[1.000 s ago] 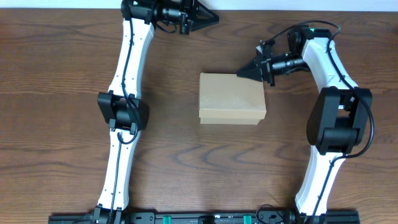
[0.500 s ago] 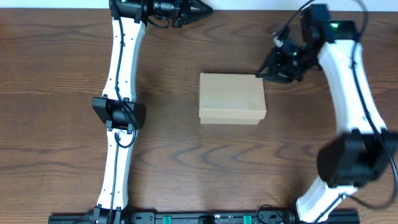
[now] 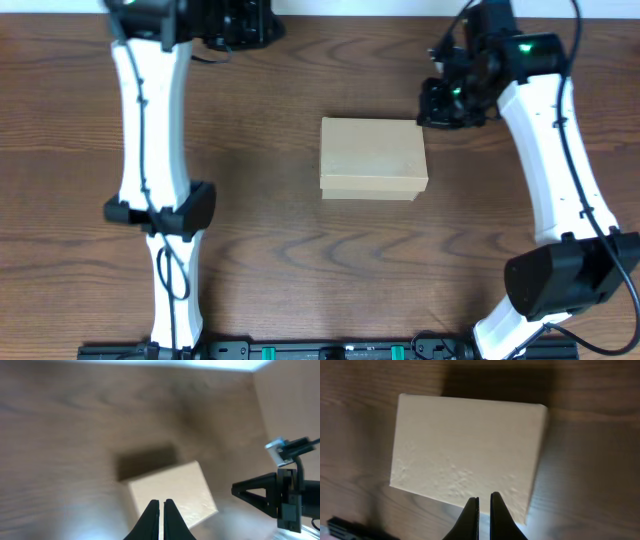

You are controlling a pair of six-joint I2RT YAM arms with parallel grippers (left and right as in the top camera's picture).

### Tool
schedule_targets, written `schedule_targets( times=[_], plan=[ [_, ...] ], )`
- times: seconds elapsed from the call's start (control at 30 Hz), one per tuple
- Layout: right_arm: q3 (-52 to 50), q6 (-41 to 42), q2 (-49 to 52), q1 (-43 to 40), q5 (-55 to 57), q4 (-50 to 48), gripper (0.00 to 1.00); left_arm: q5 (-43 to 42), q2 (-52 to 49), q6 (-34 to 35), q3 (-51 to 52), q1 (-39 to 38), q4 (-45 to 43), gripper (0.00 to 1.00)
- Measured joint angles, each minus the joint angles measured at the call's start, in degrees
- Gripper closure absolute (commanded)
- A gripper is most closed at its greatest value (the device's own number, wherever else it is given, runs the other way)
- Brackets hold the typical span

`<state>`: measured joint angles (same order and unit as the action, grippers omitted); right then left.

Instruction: Pack container

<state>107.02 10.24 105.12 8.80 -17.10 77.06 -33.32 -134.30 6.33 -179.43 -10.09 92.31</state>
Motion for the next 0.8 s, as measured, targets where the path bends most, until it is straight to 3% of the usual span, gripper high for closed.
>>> schedule_targets(
  times=[0.33,0.8],
  plan=[
    [-0.7,0.0,7.2,7.2,1.8,-0.4,0.98,9.4,4.7,-2.1,-0.3,0.0,0.0,0.94],
    [-1.0,0.2,9.0,9.4,4.3,1.8,0.99,11.3,4.5,-2.3,-0.3,0.0,0.0,0.94]
  ],
)
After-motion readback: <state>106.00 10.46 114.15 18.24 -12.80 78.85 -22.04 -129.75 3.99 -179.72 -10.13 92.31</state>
